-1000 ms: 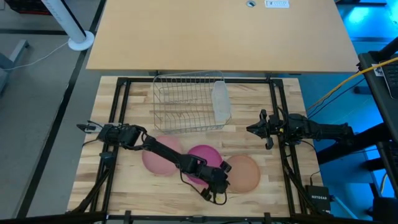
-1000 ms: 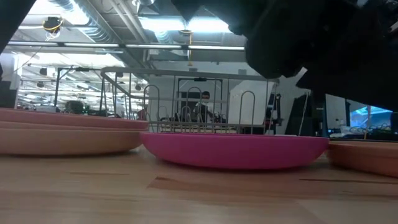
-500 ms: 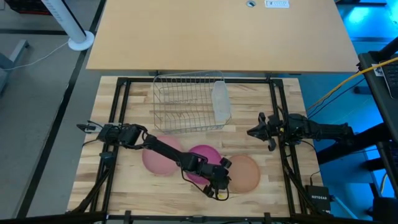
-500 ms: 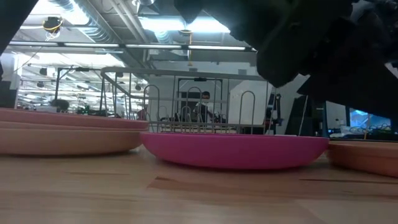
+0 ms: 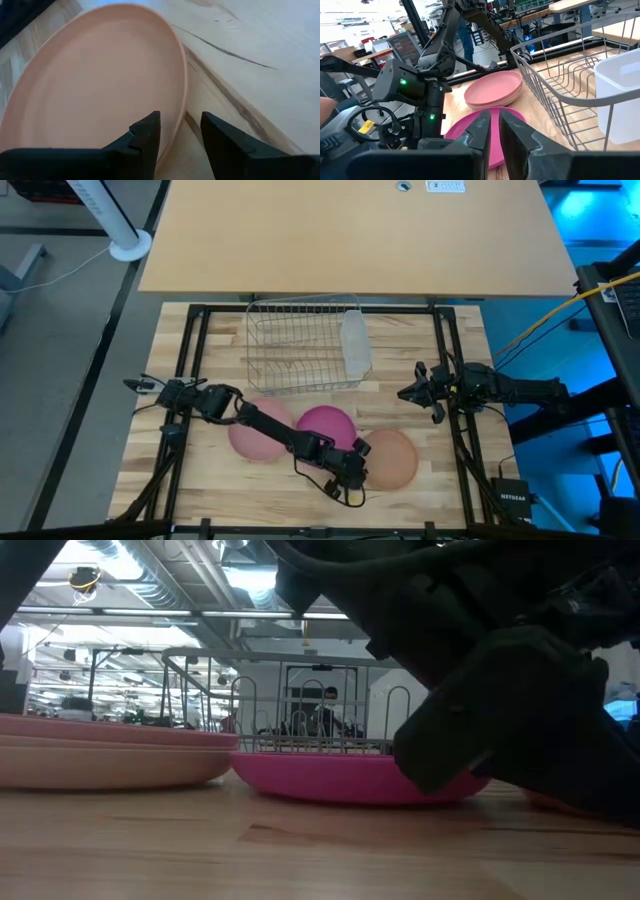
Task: Sort dishes
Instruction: Put the brown plate into the dish rack
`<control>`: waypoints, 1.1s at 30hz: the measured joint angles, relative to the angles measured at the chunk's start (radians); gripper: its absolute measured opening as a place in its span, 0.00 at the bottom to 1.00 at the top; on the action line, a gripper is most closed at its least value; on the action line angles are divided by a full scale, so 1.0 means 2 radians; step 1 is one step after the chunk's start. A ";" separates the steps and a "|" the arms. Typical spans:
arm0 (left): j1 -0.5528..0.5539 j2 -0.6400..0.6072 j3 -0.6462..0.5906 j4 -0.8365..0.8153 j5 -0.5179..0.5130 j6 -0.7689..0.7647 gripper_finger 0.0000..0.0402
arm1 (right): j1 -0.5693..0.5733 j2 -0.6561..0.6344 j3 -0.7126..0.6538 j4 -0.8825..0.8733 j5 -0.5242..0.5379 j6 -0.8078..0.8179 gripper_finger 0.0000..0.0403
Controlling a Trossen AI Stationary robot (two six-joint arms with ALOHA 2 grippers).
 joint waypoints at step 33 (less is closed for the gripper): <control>-0.009 -0.038 0.143 -0.170 0.011 -0.161 0.01 | 0.000 0.000 0.033 -0.015 0.001 -0.011 0.11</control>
